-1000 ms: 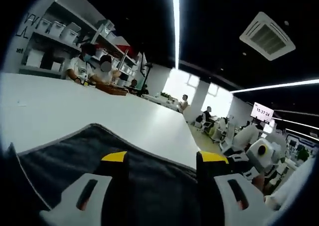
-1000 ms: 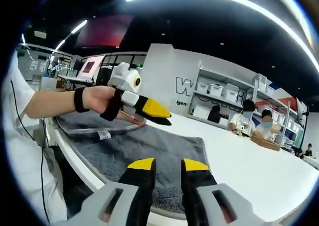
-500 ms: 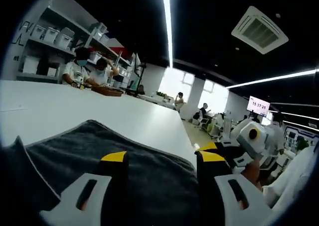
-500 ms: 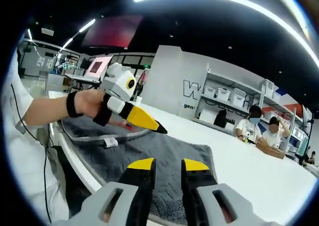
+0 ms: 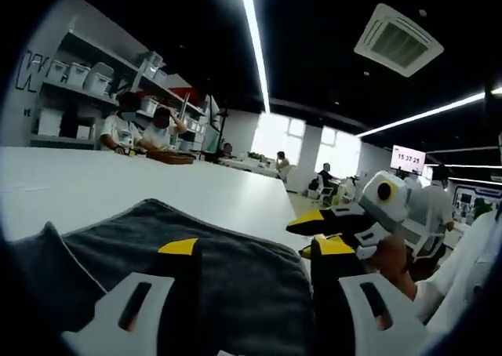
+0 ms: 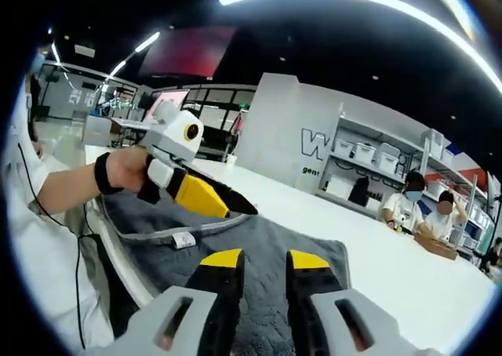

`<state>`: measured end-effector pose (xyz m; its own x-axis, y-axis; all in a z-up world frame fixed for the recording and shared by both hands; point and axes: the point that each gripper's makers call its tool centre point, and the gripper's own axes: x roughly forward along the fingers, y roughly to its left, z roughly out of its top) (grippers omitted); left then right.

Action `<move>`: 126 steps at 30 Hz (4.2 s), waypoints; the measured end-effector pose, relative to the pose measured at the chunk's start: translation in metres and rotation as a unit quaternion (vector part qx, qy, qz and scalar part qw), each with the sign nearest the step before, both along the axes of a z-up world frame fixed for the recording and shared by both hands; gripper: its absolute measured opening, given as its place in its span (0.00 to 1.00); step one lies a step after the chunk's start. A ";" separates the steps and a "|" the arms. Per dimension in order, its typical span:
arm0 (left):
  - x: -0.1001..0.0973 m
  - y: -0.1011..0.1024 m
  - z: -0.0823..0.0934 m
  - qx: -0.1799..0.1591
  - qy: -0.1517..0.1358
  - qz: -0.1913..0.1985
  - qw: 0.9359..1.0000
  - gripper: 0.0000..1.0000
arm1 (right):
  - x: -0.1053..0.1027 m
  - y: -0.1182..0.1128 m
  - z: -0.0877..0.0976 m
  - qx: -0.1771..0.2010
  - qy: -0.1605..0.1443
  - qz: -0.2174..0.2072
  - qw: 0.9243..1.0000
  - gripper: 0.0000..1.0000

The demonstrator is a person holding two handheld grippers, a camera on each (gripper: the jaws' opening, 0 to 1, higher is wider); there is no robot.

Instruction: Open the folded towel by lifting each exposed corner and separating the folded layers until the towel lies flat within the target outline without major curled edges

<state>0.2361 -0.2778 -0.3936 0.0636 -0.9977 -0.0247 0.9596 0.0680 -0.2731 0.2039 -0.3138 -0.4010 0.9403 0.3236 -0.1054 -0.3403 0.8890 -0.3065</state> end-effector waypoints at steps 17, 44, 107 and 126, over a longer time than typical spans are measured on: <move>-0.006 0.031 -0.006 0.030 -0.061 0.031 0.997 0.56 | 0.006 0.016 0.011 -0.005 0.003 0.021 1.000 0.17; -0.014 0.080 -0.037 0.105 -0.128 0.077 0.983 0.56 | 0.002 0.042 0.013 -0.048 0.002 0.044 0.998 0.17; -0.038 0.105 -0.069 0.187 -0.199 0.124 0.954 0.21 | -0.001 0.054 0.014 -0.037 0.000 0.065 0.997 0.16; -0.045 0.106 -0.055 0.124 -0.183 0.110 0.969 0.01 | 0.013 0.072 0.011 -0.025 -0.007 0.086 0.996 0.20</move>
<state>0.1909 -0.1715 -0.4482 0.3244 -0.9250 -0.1980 0.9438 0.3024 0.1336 0.2171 -0.2419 -0.3896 0.8728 0.4746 -0.1138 -0.4818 0.8010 -0.3553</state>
